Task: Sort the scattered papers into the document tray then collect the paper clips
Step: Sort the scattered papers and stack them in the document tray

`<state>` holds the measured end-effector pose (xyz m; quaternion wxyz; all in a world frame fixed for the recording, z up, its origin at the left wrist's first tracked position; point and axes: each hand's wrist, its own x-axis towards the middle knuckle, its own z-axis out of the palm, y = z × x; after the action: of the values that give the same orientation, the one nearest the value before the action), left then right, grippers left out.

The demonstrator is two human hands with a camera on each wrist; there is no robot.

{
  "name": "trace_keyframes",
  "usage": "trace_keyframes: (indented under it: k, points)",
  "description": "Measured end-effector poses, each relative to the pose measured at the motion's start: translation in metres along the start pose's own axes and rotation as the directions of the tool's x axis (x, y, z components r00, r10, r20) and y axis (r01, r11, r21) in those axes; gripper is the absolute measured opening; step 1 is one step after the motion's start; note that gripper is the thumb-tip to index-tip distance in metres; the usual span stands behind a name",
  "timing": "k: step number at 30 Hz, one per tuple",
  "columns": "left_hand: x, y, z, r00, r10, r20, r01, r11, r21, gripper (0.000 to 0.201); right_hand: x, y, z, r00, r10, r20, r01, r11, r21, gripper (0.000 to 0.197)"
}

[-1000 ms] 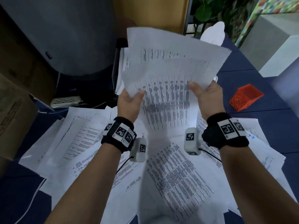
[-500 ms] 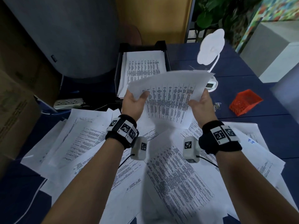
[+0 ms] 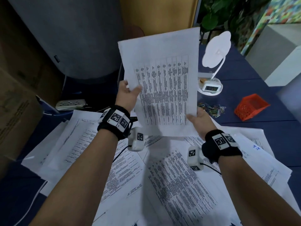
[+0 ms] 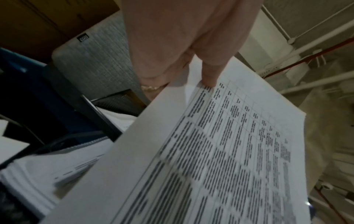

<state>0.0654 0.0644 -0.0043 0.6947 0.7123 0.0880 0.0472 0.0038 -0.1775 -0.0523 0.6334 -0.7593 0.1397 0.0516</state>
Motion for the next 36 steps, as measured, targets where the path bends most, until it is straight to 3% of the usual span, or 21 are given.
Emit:
trace_keyframes:
  k: [5, 11, 14, 16, 19, 21, 24, 27, 30, 33, 36]
  points:
    - [-0.009, -0.027, -0.005, 0.988, -0.152, -0.021, 0.150, 0.932, 0.330, 0.062, 0.019, -0.019, 0.020, 0.996, -0.043, -0.080, 0.047, 0.998, 0.052, 0.020]
    - [-0.007, -0.027, -0.013, 0.987, -0.161, 0.001, 0.149, 0.916, 0.372, 0.082, 0.060, -0.053, 0.037, 0.987, -0.054, -0.148, 0.048, 0.998, -0.046, 0.005]
    - [0.005, -0.019, -0.015, 0.997, -0.075, 0.008, 0.062, 0.878, 0.474, 0.063, 0.073, -0.071, 0.044, 0.985, -0.114, -0.128, 0.099, 0.988, -0.118, 0.019]
    - [0.016, -0.016, -0.015, 0.999, -0.044, -0.013, 0.045, 0.851, 0.523, 0.044, 0.077, -0.080, 0.049, 0.994, -0.106, -0.025, 0.100, 0.980, -0.174, 0.029]
    - [0.034, -0.017, -0.011, 0.998, -0.038, -0.056, 0.062, 0.844, 0.533, 0.032, 0.080, -0.083, 0.055, 0.988, 0.041, 0.147, -0.012, 0.981, -0.193, 0.032]
    - [0.042, -0.019, -0.008, 0.997, -0.035, -0.074, 0.069, 0.849, 0.524, 0.030, 0.084, -0.080, 0.059, 0.998, 0.020, 0.062, -0.006, 0.975, -0.223, 0.034]
    - [0.050, -0.020, -0.006, 0.995, -0.031, -0.099, 0.083, 0.814, 0.576, 0.031, 0.095, -0.071, 0.063, 0.982, -0.139, -0.130, 0.102, 0.960, -0.262, 0.034]
    - [0.055, -0.022, -0.007, 0.996, -0.048, -0.075, 0.086, 0.751, 0.655, 0.040, 0.102, -0.065, 0.067, 0.978, -0.185, -0.100, 0.141, 0.929, -0.341, 0.042]
    - [0.057, -0.024, -0.009, 0.998, -0.057, 0.007, 0.032, 0.653, 0.757, 0.060, 0.105, -0.061, 0.065, 0.967, -0.254, -0.033, 0.199, 0.826, -0.527, 0.038]
    - [0.056, -0.027, -0.010, 0.999, 0.014, 0.047, -0.047, 0.516, 0.855, 0.053, 0.103, -0.059, 0.065, 0.950, -0.312, 0.012, 0.206, 0.599, -0.774, 0.028]
    - [0.053, -0.031, -0.012, 0.999, 0.028, 0.021, -0.031, 0.421, 0.906, 0.049, 0.097, -0.057, 0.066, 0.956, -0.293, 0.004, 0.148, 0.471, -0.870, 0.026]
